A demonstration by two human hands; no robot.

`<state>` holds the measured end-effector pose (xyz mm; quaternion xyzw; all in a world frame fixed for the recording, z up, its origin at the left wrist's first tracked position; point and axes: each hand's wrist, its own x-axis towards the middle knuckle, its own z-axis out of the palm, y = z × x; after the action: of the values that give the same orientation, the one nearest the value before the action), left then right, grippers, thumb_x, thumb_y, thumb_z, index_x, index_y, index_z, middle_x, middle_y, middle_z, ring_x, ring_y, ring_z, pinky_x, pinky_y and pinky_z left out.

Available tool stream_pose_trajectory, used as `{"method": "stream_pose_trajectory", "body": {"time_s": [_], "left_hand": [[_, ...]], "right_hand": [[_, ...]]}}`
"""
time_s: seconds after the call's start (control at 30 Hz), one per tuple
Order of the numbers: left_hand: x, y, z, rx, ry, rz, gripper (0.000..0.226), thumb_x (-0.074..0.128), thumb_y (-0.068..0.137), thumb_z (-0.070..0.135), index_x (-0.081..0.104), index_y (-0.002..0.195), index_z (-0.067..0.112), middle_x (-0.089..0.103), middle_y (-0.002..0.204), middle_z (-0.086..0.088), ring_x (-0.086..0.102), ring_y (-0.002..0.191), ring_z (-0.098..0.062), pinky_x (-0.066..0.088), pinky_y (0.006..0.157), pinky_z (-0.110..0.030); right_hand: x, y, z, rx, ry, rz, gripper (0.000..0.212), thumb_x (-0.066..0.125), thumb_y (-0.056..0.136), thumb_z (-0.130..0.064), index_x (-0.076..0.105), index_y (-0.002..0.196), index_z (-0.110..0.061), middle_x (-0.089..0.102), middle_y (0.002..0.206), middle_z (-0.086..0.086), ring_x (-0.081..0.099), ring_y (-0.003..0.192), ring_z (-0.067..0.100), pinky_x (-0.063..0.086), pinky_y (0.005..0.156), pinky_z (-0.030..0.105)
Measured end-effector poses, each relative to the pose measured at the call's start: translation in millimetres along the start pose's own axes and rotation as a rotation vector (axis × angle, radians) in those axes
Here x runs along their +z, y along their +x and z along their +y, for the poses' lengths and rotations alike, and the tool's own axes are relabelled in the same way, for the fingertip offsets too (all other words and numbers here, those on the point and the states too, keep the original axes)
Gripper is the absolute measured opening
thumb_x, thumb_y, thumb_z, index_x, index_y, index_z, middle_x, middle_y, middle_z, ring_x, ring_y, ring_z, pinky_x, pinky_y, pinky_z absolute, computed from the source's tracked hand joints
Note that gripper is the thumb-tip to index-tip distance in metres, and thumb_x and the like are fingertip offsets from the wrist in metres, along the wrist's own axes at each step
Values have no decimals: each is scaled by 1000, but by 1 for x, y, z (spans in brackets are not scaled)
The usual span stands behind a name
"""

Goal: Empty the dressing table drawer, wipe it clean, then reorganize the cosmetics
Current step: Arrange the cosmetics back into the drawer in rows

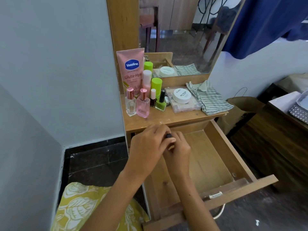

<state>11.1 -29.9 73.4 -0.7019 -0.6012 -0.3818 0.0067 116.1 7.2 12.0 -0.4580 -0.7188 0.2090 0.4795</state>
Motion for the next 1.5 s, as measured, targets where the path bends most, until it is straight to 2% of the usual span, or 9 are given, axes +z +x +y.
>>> {"method": "stream_pose_trajectory", "body": {"time_s": [0.17, 0.27, 0.33, 0.57, 0.7, 0.9, 1.17, 1.37, 1.5], "left_hand": [[-5, -36, -20, -258, -51, -49, 39, 52, 90, 40, 58, 125, 24, 67, 106, 11, 61, 87, 1, 44, 74, -10], [-1, -53, -37, -294, 164, -372, 45, 46, 96, 37, 40, 139, 28, 36, 148, 8, 31, 135, -5, 27, 109, -31], [2, -59, -43, -275, 260, -557, 50, 39, 98, 39, 25, 145, 29, 12, 155, 9, 8, 142, -4, 10, 115, -35], [3, -59, -48, -277, 306, -695, 56, 37, 98, 39, 13, 148, 28, -2, 156, 9, -3, 142, -5, 2, 115, -38], [3, -63, -47, -271, 329, -726, 58, 36, 99, 38, 9, 149, 27, -8, 155, 8, -10, 141, -7, -3, 114, -41], [3, -63, -46, -279, 341, -745, 60, 37, 98, 38, 9, 149, 25, -7, 156, 6, -12, 142, -10, -1, 114, -44], [7, -58, -41, -299, 368, -769, 64, 37, 99, 37, 2, 149, 21, -8, 157, 2, -11, 142, -11, -1, 114, -46], [5, -50, -35, -286, 429, -772, 67, 42, 98, 37, 5, 149, 17, -3, 158, -2, -7, 144, -14, 0, 114, -47], [7, -31, -26, -230, 455, -537, 61, 38, 99, 35, 9, 149, 18, 1, 157, -1, -1, 144, -13, 0, 115, -43]], "right_hand": [[-6, -10, 6, 377, -39, -329, 20, 71, 81, -34, 69, 97, -23, 68, 85, -12, 64, 80, 0, 46, 64, 10], [-5, -9, 9, 508, -290, -507, 31, 71, 77, -48, 71, 89, -20, 70, 80, -2, 66, 74, 13, 49, 59, 25], [-1, -9, 9, 534, -316, -568, 31, 72, 77, -45, 71, 93, -18, 70, 85, 0, 65, 75, 12, 48, 59, 23], [17, -3, 8, 471, -342, -741, 27, 70, 84, -18, 68, 108, -8, 68, 107, 5, 63, 96, 13, 46, 78, 18], [24, -4, 9, 449, -331, -705, 24, 64, 88, -12, 67, 112, -7, 69, 110, 7, 65, 100, 13, 46, 80, 12], [24, -10, 7, 362, -275, -634, 20, 64, 87, -6, 69, 106, -8, 71, 103, 6, 59, 83, 3, 37, 60, -4], [19, -12, 9, 388, -336, -645, 19, 65, 86, -8, 69, 105, -8, 69, 105, 5, 64, 94, 13, 44, 72, 13], [-9, -7, 0, 393, -253, -486, 6, 68, 85, -16, 71, 91, -15, 71, 85, -1, 66, 70, 7, 56, 72, 24], [-22, 17, -8, 320, -229, -309, 4, 69, 85, -21, 72, 87, -21, 69, 79, -11, 63, 69, -1, 51, 68, 15]]}}
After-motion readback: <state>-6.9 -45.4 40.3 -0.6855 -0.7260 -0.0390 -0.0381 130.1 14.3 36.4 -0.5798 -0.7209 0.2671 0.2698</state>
